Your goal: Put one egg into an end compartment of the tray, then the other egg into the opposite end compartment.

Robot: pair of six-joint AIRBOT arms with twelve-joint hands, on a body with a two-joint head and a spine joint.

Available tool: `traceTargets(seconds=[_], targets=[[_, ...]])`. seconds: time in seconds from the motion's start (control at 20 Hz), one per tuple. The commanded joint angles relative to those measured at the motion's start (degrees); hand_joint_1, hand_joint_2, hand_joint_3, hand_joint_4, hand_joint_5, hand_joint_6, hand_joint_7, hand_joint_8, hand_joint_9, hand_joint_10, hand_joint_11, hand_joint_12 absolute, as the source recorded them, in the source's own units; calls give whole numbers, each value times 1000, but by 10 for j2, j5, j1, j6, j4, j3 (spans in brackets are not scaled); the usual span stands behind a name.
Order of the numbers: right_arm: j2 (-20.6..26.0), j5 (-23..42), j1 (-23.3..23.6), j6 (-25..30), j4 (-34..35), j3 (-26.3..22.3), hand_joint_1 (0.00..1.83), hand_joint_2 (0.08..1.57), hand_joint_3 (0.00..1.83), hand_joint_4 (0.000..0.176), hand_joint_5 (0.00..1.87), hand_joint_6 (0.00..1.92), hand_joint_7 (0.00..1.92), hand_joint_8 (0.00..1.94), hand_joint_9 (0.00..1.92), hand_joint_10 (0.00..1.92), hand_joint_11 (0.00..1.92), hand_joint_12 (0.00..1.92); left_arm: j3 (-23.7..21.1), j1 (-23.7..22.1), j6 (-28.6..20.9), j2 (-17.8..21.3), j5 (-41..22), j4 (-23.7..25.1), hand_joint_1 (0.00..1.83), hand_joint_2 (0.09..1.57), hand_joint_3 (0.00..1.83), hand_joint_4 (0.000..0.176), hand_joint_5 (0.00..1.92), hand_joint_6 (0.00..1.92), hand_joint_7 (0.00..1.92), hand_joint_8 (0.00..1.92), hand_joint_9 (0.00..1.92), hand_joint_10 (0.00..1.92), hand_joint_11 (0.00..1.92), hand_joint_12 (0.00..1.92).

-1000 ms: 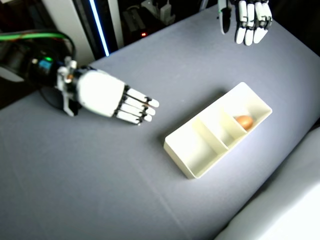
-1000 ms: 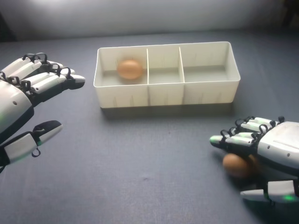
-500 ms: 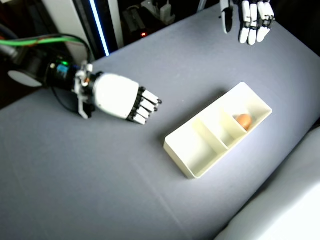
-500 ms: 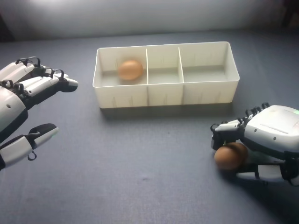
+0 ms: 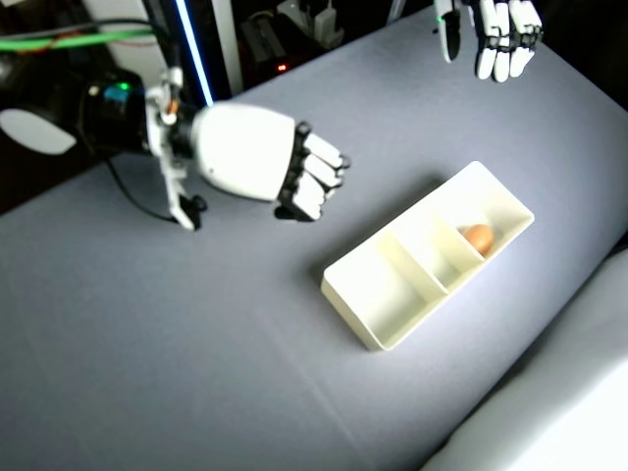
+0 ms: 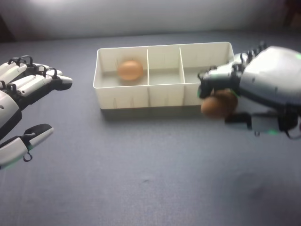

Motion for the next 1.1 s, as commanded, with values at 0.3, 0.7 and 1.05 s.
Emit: traceTargets(seconds=[0.3, 0.7, 1.05], targets=[[-31, -9, 101, -13, 14, 64, 1281, 1290, 2, 0, 577, 1470, 663, 1484, 652, 1652, 555, 1879, 3, -3, -6, -3, -70, -5, 789, 1416, 2, 0, 257, 368, 344, 3, 0, 739, 0, 1429], [-105, -127, 136, -49, 92, 177, 1038, 1274, 0, 0, 89, 1005, 289, 1371, 433, 1772, 535, 1921, 13, -4, -21, -13, -56, 2, 801, 1392, 0, 0, 264, 376, 350, 3, 0, 768, 0, 1477], [-112, -168, 136, -107, 163, 200, 595, 1235, 1, 11, 0, 0, 4, 26, 0, 637, 0, 1758, 17, -11, -27, -18, -52, 10, 821, 1394, 1, 0, 261, 369, 347, 5, 0, 747, 0, 1445]])
